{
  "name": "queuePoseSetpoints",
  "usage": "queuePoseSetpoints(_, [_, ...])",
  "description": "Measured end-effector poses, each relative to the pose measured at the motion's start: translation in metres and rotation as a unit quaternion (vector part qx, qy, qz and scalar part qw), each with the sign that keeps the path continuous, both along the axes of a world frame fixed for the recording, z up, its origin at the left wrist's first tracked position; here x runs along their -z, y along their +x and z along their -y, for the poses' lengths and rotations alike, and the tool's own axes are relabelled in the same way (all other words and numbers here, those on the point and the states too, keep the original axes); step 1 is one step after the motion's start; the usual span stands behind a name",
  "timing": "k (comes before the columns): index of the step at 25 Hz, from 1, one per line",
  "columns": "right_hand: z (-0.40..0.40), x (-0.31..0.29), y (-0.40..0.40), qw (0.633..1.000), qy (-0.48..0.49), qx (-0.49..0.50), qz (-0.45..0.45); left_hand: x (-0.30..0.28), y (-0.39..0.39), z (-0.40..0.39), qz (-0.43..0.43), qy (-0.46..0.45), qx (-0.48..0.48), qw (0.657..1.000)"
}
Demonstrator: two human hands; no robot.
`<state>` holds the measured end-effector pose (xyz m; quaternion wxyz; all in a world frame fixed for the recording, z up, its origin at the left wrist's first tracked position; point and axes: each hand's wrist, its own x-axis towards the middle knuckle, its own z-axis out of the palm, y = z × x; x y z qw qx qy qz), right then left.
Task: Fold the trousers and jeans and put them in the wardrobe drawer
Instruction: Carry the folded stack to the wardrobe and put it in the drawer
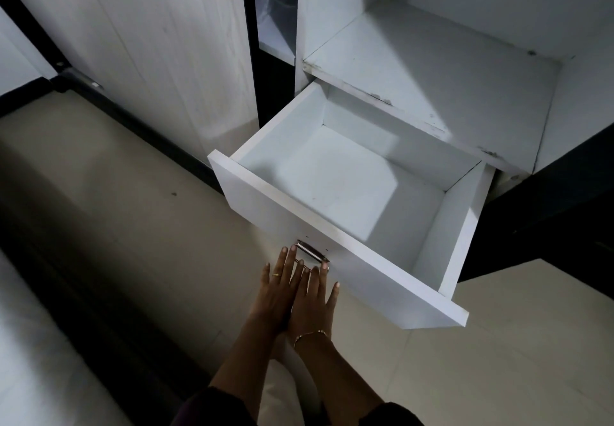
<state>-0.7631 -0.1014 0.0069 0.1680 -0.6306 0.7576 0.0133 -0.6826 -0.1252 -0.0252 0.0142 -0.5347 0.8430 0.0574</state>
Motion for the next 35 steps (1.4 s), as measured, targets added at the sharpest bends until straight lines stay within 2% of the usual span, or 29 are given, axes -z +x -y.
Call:
queuePoseSetpoints(6, [-0.001, 0.017, 0.000, 0.999, 0.029, -0.016, -0.041, 0.002, 0.001, 0.002, 0.002, 0.004, -0.002, 1.000])
queuePoseSetpoints(12, [-0.004, 0.025, -0.002, 0.997, -0.028, -0.035, -0.069, -0.007, 0.003, 0.006, 0.013, 0.086, 0.017, 0.996])
queuePoseSetpoints(17, [0.000, 0.022, 0.004, 0.997, -0.006, -0.072, -0.029, -0.027, 0.011, 0.010, 0.100, 0.104, 0.018, 0.989])
queuePoseSetpoints(21, [0.002, -0.006, -0.008, 0.994, -0.001, -0.113, -0.009, -0.059, 0.003, -0.006, 0.127, 0.136, -0.079, 0.979])
queuePoseSetpoints(24, [-0.005, -0.046, -0.034, 0.974, 0.070, -0.217, 0.000, -0.093, -0.011, -0.040, 0.103, 0.109, -0.183, 0.972])
queuePoseSetpoints(29, [-0.038, -0.102, -0.050, 0.949, -0.005, -0.314, 0.009, -0.148, -0.027, -0.115, 0.070, 0.030, -0.322, 0.944])
queuePoseSetpoints(31, [-0.058, -0.114, -0.039, 0.931, -0.021, -0.364, 0.006, -0.162, -0.021, -0.153, 0.077, 0.033, -0.370, 0.925])
queuePoseSetpoints(35, [-0.103, -0.134, 0.004, 0.895, -0.034, -0.441, 0.056, -0.176, 0.008, -0.220, 0.078, 0.078, -0.483, 0.869])
